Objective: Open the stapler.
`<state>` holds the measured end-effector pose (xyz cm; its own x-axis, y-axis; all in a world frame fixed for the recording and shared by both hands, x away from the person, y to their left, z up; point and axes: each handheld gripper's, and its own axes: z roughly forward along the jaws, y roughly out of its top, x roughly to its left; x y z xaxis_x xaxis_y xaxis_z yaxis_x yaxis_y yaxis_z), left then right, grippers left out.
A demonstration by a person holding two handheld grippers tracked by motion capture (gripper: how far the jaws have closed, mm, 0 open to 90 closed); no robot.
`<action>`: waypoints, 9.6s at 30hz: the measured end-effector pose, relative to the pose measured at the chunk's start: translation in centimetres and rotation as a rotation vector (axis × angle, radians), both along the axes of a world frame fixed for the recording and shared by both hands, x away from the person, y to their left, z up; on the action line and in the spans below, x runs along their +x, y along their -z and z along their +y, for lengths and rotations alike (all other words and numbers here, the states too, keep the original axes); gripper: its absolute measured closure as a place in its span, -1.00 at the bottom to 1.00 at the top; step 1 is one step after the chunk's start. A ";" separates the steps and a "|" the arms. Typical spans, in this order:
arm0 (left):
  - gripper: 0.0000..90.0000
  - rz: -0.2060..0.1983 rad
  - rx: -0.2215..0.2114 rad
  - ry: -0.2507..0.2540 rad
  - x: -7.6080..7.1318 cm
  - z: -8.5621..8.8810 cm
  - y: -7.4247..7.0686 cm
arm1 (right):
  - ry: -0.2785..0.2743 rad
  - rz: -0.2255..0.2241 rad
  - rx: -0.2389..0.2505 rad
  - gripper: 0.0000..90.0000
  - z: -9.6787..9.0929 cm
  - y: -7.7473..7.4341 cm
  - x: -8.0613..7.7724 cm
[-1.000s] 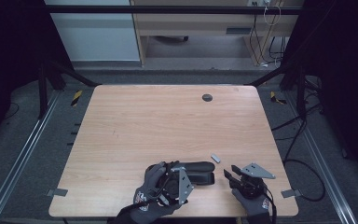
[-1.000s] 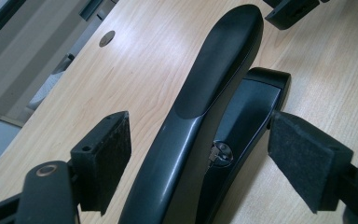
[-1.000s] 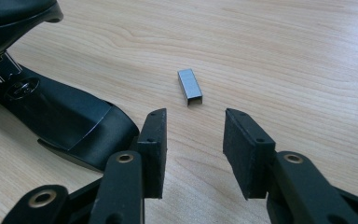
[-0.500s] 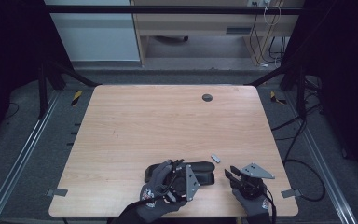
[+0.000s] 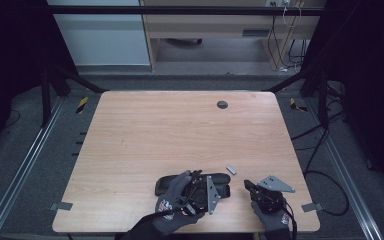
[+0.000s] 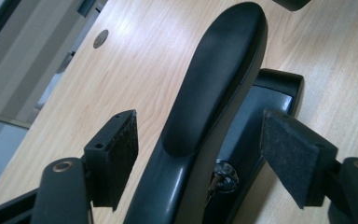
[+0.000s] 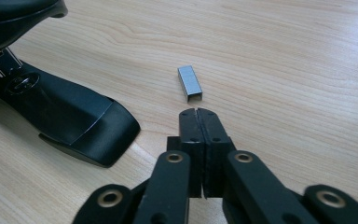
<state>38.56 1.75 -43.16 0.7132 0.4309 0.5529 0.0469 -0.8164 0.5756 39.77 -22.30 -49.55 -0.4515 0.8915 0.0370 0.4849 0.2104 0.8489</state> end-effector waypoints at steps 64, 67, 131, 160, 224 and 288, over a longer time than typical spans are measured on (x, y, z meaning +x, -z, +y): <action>0.08 -0.122 0.164 0.017 0.6 -3.6 1.6 | -0.170 0.071 0.061 1.00 4.0 0.8 0.5; 0.08 -0.120 0.159 0.015 0.6 -3.6 1.6 | -0.168 0.086 0.068 1.00 4.1 0.8 0.5; 0.17 -0.121 -0.112 -0.041 0.4 1.1 -3.3 | -0.173 0.086 0.104 1.00 4.7 1.1 0.5; 0.23 -0.112 -0.292 -0.100 0.2 5.8 -5.8 | -0.171 0.084 0.101 1.00 4.7 1.2 0.5; 0.28 -0.083 -0.630 -0.257 -0.6 16.3 -6.3 | -0.174 0.083 0.098 1.00 4.8 1.2 0.6; -0.42 0.006 -0.671 -0.354 -1.6 24.4 -2.7 | -0.177 0.090 0.108 1.00 4.7 1.2 0.6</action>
<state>36.99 26.12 -40.50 0.4721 0.8772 0.0879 0.2451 -0.2263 0.9427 40.38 -17.58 -50.72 -0.5911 0.7874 0.1750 0.5229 0.2089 0.8264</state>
